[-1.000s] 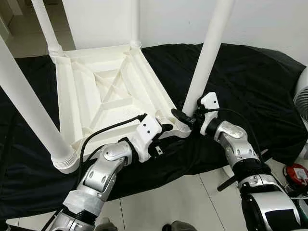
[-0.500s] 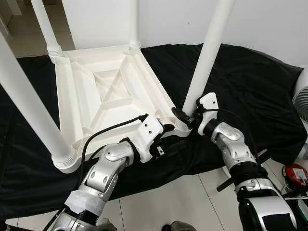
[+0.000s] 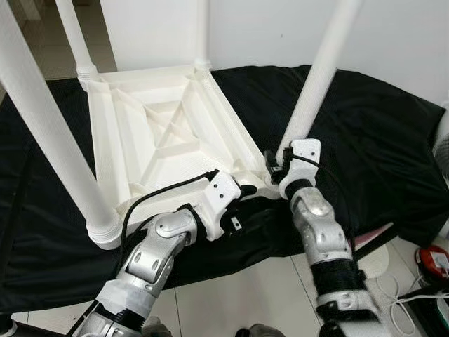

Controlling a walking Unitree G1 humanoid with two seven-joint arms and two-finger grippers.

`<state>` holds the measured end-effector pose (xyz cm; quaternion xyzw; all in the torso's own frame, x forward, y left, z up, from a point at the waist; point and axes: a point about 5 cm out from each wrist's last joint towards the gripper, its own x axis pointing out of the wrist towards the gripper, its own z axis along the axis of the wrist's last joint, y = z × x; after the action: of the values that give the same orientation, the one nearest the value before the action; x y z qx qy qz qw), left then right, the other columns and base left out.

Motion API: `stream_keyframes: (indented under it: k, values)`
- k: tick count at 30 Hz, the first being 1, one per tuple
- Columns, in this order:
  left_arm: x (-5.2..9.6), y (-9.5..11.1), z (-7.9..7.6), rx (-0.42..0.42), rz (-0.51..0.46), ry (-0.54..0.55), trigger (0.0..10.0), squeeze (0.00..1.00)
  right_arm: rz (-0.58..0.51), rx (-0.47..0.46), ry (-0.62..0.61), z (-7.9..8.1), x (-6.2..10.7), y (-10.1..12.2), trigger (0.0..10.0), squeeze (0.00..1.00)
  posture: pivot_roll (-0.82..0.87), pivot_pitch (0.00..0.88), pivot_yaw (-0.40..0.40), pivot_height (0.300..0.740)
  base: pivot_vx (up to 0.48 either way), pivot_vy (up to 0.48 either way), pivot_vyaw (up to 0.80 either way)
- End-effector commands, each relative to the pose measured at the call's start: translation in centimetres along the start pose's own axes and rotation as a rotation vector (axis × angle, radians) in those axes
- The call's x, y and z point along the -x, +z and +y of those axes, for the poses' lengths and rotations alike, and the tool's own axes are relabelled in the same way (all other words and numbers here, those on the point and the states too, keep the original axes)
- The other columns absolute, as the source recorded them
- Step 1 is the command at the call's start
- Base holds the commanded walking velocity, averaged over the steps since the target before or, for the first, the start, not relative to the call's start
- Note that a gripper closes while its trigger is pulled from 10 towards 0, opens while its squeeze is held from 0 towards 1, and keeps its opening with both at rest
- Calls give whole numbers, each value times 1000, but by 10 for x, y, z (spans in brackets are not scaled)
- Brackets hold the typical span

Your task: Building children table

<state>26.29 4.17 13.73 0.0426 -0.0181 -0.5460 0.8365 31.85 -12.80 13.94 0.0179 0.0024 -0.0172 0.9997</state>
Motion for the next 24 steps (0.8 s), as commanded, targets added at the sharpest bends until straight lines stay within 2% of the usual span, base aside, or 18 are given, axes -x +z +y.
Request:
stream_keyframes:
  k: [1, 4, 12, 13, 20, 24]
  values:
    - [0, -3, -1, 7, 5, 11, 10000, 0, 51, 16, -104, -12, 4, -8, 10000, 0, 18, 0, -62, 740, 0, 0, 0]
    - [1, -3, -1, 12, 6, 11, 10000, 0, 67, -11, -157, -10, 9, -7, 10000, 0, 18, 0, -62, 740, 0, 0, 0]
    - [1, -3, -1, 11, 7, 10, 10000, 0, 56, -2, -136, -4, 12, 0, 10000, 0, 13, 0, -62, 740, 0, 0, 0]
    - [1, -3, -1, 11, 6, 10, 10000, 0, 49, -9, -149, -4, 13, 2, 10000, 1000, 11, 0, -63, 740, 0, 0, 0]
    - [1, -3, -1, 13, 5, 13, 10000, 0, 6, -17, -162, -9, 15, 9, 10000, 1000, 9, 0, -62, 740, 0, 0, 0]
    - [1, -3, -1, 13, 5, 16, 10000, 0, -18, -17, -72, -19, 15, 7, 10000, 1000, 8, 0, -61, 740, 0, 0, 0]
